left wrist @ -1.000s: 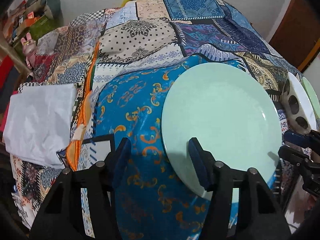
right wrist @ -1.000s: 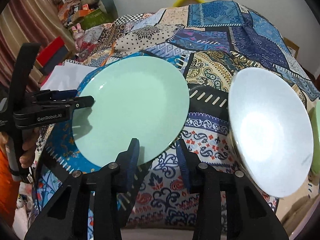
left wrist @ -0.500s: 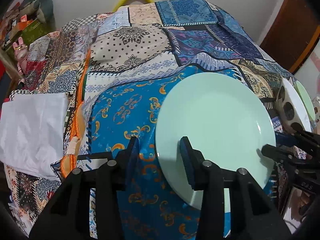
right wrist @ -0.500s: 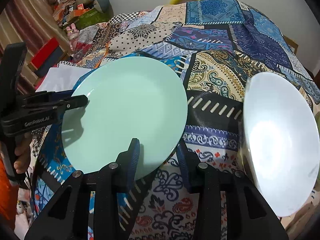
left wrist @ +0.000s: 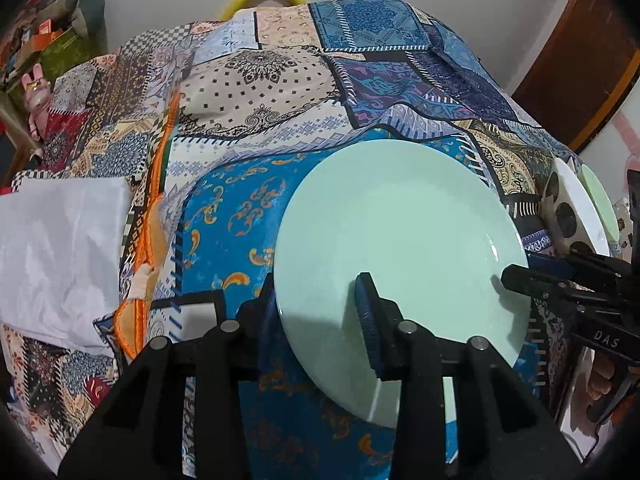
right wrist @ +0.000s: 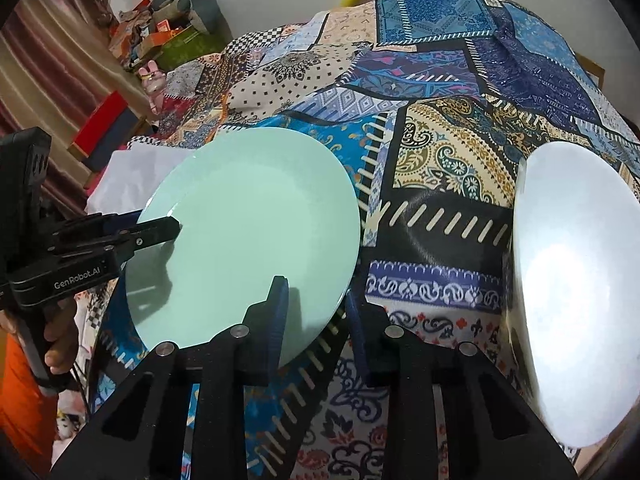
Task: Organize plates and bowls
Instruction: 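Lift the mint green plate and carry it toward the stacked plates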
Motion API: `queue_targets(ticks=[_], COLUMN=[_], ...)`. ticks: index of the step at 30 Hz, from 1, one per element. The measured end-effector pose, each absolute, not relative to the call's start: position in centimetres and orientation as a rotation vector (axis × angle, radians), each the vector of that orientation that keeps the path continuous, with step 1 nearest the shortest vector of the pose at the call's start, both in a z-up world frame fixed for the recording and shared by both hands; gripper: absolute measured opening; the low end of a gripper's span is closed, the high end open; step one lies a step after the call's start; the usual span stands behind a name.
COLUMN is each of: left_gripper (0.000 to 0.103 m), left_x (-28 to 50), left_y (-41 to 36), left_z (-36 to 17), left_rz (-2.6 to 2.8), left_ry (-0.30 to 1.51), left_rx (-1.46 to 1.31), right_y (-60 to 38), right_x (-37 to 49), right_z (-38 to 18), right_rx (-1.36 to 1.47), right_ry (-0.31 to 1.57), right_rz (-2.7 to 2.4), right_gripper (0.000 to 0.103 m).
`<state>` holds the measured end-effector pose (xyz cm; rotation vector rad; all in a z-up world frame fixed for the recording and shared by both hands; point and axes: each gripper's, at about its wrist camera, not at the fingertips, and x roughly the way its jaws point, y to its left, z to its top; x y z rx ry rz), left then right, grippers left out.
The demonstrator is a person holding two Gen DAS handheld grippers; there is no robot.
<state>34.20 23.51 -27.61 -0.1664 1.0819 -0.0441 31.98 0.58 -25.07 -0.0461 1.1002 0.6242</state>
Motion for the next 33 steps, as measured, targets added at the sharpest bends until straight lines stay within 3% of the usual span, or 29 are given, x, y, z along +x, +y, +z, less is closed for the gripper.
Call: queue_targets(ticks=[14, 33], left_gripper=[0.037, 0.037], left_x=[30.2, 24.5], left_y=[21.8, 16.7], left_z=[-25.7, -18.9], left_rz=[-0.014, -0.009], left_ry=[1.075, 0.984], left_rx=[-0.142, -0.085], right_y=[-0.9, -5.3], right_x=[29.1, 24.3], right_z=[-23.8, -18.3], right_rx=[-0.054, -0.016], right_ry=[1.066, 0.937], right_rz=[0.649, 0.663], right_gripper=[0.026, 0.026])
